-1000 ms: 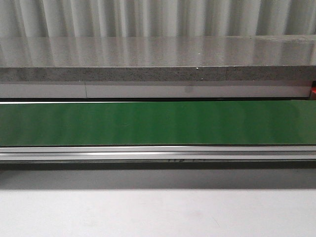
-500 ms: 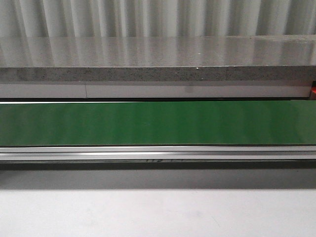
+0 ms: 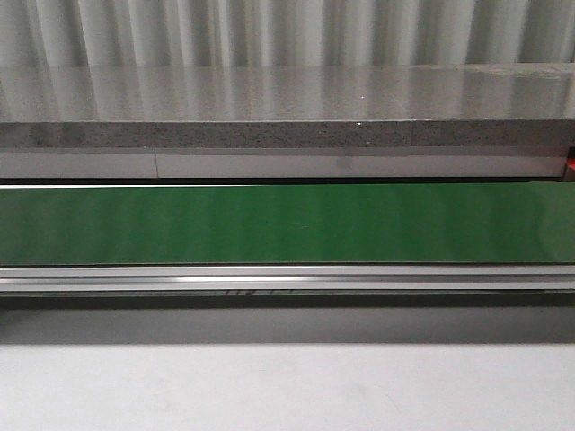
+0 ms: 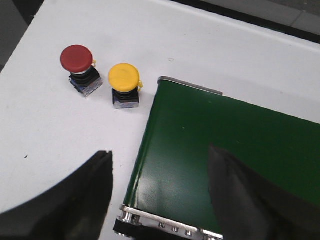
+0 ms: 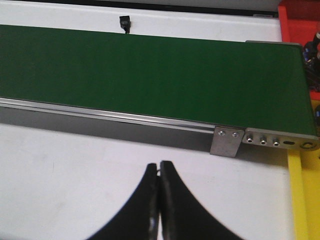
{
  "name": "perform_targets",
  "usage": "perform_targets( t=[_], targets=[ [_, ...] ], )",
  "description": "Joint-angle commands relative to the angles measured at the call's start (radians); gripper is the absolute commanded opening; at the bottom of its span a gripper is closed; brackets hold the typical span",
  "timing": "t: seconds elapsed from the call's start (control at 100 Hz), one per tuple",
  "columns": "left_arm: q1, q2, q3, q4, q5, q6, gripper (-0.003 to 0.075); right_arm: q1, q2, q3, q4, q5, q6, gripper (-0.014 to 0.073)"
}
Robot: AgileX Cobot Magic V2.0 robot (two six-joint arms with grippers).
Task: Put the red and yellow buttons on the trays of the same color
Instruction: 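Reach the left gripper down and grasp a red-capped button on the table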
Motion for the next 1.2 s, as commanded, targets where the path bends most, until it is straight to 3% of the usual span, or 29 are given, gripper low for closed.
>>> perform_targets(
  t=[0.0,0.34,0.82,1.19],
  targets=[
    [0.031,0.053,-0.078,-0.040,-0.010,-0.028,0.0460,0.000,0.007,-0.022,-0.002,-0.063,-0.007,-0.0067],
    [0.135,0.359,-0.357,-0.049,0.180,-0.160,0.0460,0.000,0.007,-0.022,-0.002,-0.063,-0.007,-0.0067],
    [0.137,0.711,-0.693,0.081,0.350,-0.310,0.0460,0.000,0.007,-0.022,-0.002,-0.063,-0.007,-0.0067],
    [0.137,0.838,-0.794,0.085,0.295,-0.347,0.0460,0.000,0.007,-0.022,-0.002,-0.063,-0.007,-0.0067]
  ],
)
